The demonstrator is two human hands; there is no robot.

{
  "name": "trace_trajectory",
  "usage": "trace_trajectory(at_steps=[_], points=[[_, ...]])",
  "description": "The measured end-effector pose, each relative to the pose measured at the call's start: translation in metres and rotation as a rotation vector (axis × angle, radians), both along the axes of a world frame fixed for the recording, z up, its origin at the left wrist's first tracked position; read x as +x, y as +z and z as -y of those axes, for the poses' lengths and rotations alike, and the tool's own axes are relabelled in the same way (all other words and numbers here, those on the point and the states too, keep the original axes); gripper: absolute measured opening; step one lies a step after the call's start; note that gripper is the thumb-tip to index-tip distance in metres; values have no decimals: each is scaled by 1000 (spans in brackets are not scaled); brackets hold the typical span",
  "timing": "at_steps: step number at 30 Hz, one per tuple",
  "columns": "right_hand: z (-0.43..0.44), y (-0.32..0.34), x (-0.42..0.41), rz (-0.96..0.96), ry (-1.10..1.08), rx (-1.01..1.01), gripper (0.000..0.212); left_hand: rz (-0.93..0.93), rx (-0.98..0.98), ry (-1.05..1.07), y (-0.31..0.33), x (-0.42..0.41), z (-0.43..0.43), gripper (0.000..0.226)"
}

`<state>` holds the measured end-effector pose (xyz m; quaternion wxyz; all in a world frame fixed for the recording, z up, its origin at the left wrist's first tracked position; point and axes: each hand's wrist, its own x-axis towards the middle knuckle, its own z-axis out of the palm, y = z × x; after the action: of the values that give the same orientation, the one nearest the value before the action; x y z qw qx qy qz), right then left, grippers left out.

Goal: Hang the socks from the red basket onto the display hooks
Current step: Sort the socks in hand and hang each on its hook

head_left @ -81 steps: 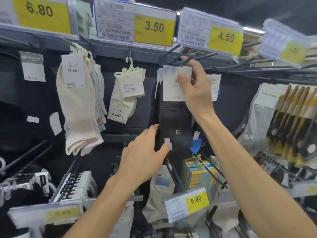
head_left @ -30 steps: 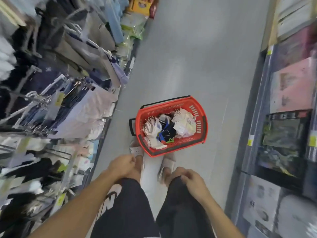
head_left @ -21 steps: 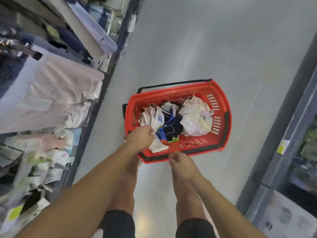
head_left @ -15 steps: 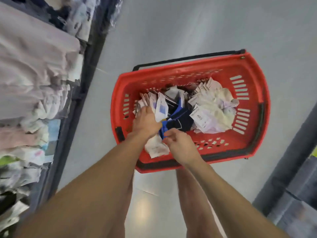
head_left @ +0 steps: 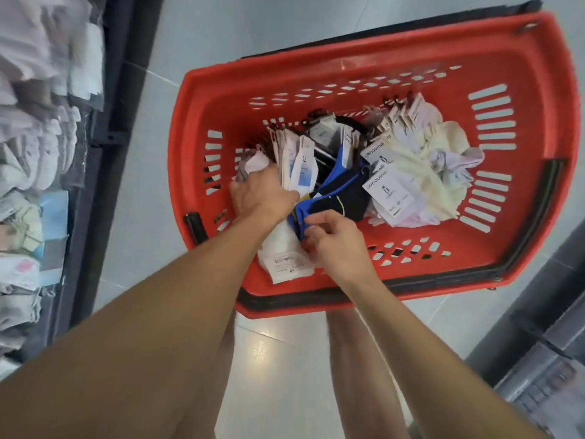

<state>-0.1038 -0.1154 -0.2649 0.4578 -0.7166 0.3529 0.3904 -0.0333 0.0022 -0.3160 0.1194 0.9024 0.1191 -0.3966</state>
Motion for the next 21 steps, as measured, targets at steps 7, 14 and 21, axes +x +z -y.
trace_trajectory(at_steps=[7, 14, 21], points=[[1, 17, 5, 55, -139, -25, 24, 292, -254, -188, 70, -32, 8, 19], [8, 10, -4, -80, -400, -98, 19, 491, -382, -183, 127, -91, -15, 17], [-20, -43, 55, -251, -317, -295, 86, 208, -289, 367, 128, -100, -43, 52]])
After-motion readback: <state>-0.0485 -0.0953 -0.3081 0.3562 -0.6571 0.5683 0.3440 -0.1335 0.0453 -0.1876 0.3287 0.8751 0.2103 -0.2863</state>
